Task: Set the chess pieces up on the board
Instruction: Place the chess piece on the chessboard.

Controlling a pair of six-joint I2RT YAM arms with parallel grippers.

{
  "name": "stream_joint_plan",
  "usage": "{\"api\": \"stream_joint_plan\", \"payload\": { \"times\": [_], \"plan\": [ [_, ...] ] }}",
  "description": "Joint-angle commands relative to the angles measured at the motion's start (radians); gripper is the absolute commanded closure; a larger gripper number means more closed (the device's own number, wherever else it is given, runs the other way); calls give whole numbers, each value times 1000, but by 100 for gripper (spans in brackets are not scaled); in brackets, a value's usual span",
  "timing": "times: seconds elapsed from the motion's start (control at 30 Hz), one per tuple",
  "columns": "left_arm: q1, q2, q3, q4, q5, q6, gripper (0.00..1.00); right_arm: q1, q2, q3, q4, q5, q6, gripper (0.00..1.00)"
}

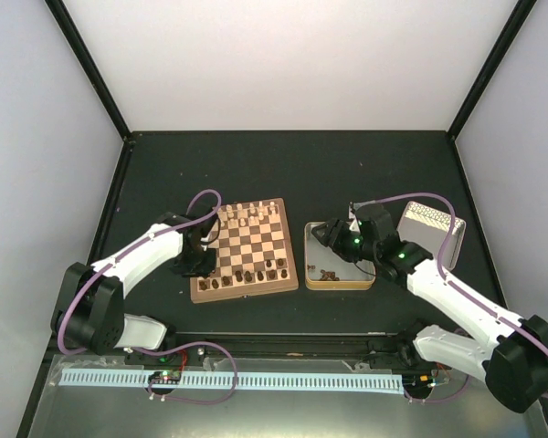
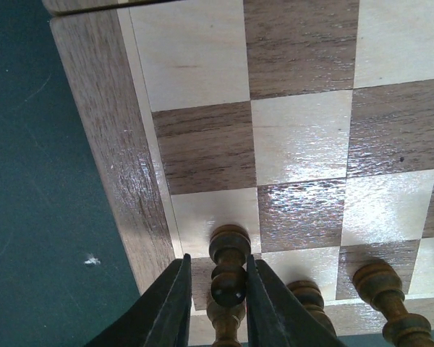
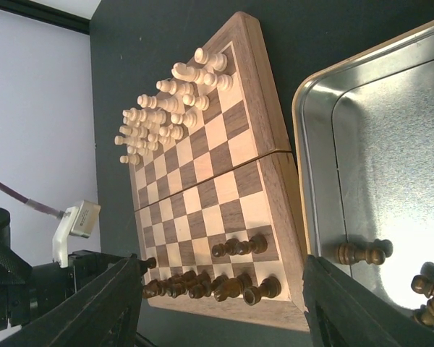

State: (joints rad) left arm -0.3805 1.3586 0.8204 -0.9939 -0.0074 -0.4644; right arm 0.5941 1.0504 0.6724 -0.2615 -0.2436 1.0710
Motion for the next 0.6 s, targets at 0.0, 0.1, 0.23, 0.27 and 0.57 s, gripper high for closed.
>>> {"api": "stream_joint_plan", "payload": {
  "times": [0.0,0.1,0.23,0.27,0.57],
  "plan": [
    [6,-15,16,0,-16,-4,76,-2,-27,-15,3,33,-30,38],
    [5,-33,22,-8,-29,-7,72,-2,-28,4,-28,64,-111,38],
    [6,-71,64,-26,-45,-5,68,-2,54,117,-165,123,-411,38],
    [6,-102,77,-31,-45,-5,67,-2,92,158,-237,167,-472,38],
    [6,-205,115,-32,-22,27,64,-2,346,358,-472,392,-794,23]
  ]
}}
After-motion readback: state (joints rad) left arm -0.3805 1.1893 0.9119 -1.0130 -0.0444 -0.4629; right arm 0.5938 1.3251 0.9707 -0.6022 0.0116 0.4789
